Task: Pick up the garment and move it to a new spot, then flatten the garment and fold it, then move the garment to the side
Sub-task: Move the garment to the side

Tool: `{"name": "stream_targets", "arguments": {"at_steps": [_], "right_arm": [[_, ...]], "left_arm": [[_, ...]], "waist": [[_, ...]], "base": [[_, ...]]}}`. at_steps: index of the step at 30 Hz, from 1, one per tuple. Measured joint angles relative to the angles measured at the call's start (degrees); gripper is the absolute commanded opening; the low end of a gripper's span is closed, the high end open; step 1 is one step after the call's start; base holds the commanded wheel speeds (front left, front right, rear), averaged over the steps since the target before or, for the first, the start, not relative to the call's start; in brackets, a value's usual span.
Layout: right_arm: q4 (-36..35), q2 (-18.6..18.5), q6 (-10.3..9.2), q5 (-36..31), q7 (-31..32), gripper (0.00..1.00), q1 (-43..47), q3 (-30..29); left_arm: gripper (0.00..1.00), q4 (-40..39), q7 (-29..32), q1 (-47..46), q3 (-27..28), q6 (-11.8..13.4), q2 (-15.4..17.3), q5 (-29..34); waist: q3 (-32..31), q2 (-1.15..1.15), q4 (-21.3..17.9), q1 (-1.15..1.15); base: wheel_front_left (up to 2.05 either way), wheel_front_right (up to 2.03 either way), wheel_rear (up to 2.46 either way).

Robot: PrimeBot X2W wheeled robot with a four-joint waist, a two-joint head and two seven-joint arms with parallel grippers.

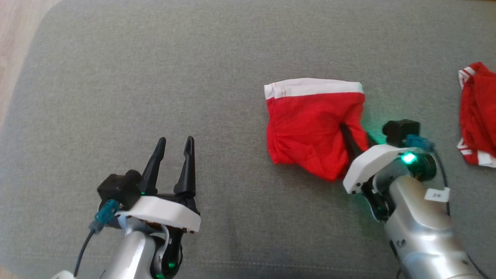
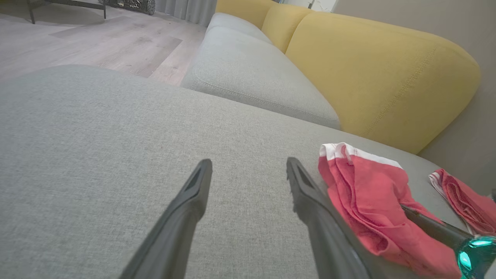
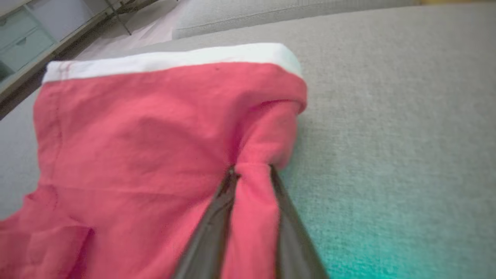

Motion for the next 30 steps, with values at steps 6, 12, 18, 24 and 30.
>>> {"name": "stream_targets", "arguments": {"at_steps": [6,12,18,24,30], "right_arm": [[1.0,-3.2,0.0,-8.3,-6.9,0.0,-1.6,4.0],[-2.8,-10.1,0.0,-17.4,-10.1,0.0,-3.3,6.9],[-8.1,-16.8,0.0,-15.5,-7.8,0.0,-3.5,5.3],[-11.0,-23.1,0.0,-6.7,-1.7,0.0,-3.6,3.0],[-8.8,-27.2,0.0,-4.3,1.7,0.0,-5.8,-1.3]], "left_arm": [[1.0,0.1,0.0,0.1,0.3,0.0,0.0,0.6],[1.0,0.0,0.0,0.1,0.6,-0.1,0.0,0.8],[1.0,-0.4,0.0,0.0,0.6,-0.1,0.0,1.0],[1.0,-0.4,0.0,-0.8,0.6,-0.5,0.0,1.6],[1.0,-0.4,0.0,-2.8,0.9,-1.1,0.0,3.1]], "waist": [[-0.4,0.0,-2.3,0.0],[-0.9,0.0,-6.2,0.0],[-0.8,0.0,-10.6,0.0],[1.0,0.0,-13.3,0.0],[4.2,0.0,-14.2,0.0]], "base": [[0.0,0.0,0.0],[0.0,0.0,0.0],[0.0,0.0,0.0],[0.0,0.0,0.0],[0.0,0.0,0.0]]}}
